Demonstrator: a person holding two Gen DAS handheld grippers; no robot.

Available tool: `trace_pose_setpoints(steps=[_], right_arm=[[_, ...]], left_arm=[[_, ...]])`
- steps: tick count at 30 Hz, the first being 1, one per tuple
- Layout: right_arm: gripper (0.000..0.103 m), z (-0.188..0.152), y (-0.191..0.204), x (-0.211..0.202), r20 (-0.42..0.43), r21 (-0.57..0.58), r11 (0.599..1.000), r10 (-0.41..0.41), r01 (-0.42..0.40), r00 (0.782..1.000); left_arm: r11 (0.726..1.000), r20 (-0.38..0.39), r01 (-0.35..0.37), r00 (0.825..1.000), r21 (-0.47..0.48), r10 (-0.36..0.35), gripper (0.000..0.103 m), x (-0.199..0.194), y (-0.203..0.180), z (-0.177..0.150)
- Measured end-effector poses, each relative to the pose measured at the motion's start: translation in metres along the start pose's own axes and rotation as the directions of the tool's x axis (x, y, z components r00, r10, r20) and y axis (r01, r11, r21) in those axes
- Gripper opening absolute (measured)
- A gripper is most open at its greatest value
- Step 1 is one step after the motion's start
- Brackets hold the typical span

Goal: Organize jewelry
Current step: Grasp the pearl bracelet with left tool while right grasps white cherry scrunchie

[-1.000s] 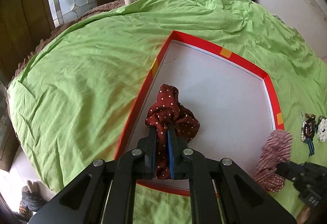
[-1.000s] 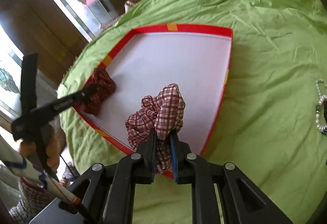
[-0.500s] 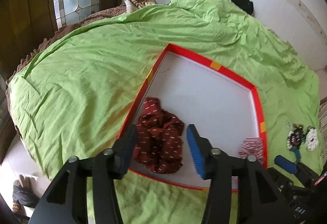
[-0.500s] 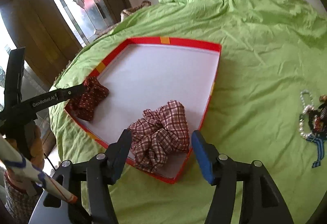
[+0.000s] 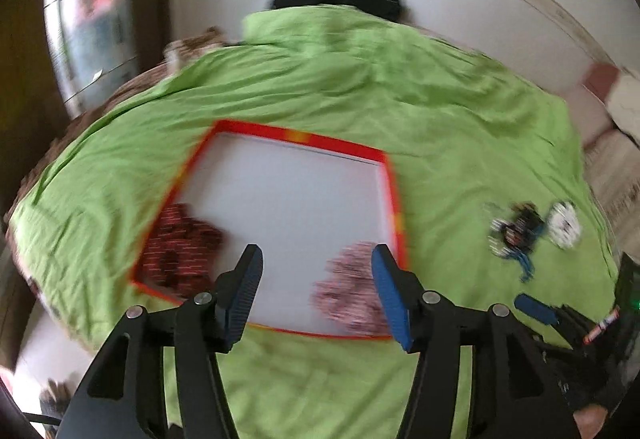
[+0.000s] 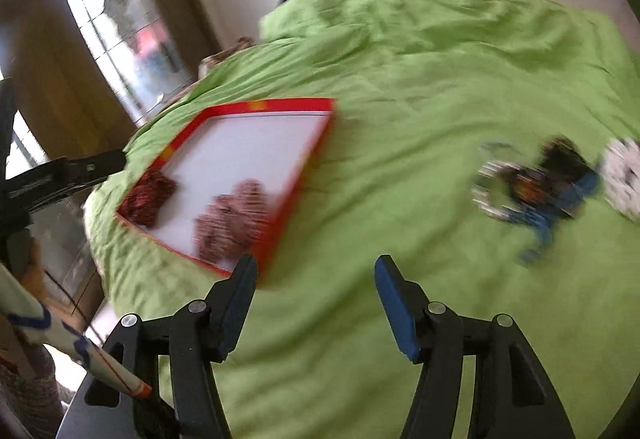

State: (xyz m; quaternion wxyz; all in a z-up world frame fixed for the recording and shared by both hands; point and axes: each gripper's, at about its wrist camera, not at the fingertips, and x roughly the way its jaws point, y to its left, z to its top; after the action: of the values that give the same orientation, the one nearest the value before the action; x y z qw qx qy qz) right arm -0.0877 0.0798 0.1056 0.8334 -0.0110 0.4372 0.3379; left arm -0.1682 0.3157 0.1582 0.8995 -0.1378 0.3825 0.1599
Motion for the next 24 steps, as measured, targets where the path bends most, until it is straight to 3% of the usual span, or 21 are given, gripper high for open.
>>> trace_pose_setpoints(steps=[6,11,19,24], right_arm=[[0.065,-0.014,-0.084,-0.036,0.028,0.142,0.984,-0.11,0.105,0.994],[0.065,-0.023,-0.141,-0.061,0.043,0.22,0.957,-0.2,0.186,0.979],[0.065,-0.021,-0.21,-0.069,0.046,0.353,0.914,-0.231,0.201,0.972],[0.065,-0.003,-0.238,-0.068,0.063,0.379,0.9,-0.257,0.215,0.964]], left_arm=[[0.983,-0.039,0.078,0.997,0.167,-0.072,0.057,0.016,-0.094,-0.009],[0.959,-0.097,0.162,0.985,0.231,-0.143,0.057,0.04,-0.15,-0.02],[0.919,-0.199,0.267,0.956,0.289,-0.215,0.057,0.09,-0.206,-0.027],[0.92,-0.217,0.286,0.948,0.268,-0.231,0.056,0.127,-0.223,-0.012]])
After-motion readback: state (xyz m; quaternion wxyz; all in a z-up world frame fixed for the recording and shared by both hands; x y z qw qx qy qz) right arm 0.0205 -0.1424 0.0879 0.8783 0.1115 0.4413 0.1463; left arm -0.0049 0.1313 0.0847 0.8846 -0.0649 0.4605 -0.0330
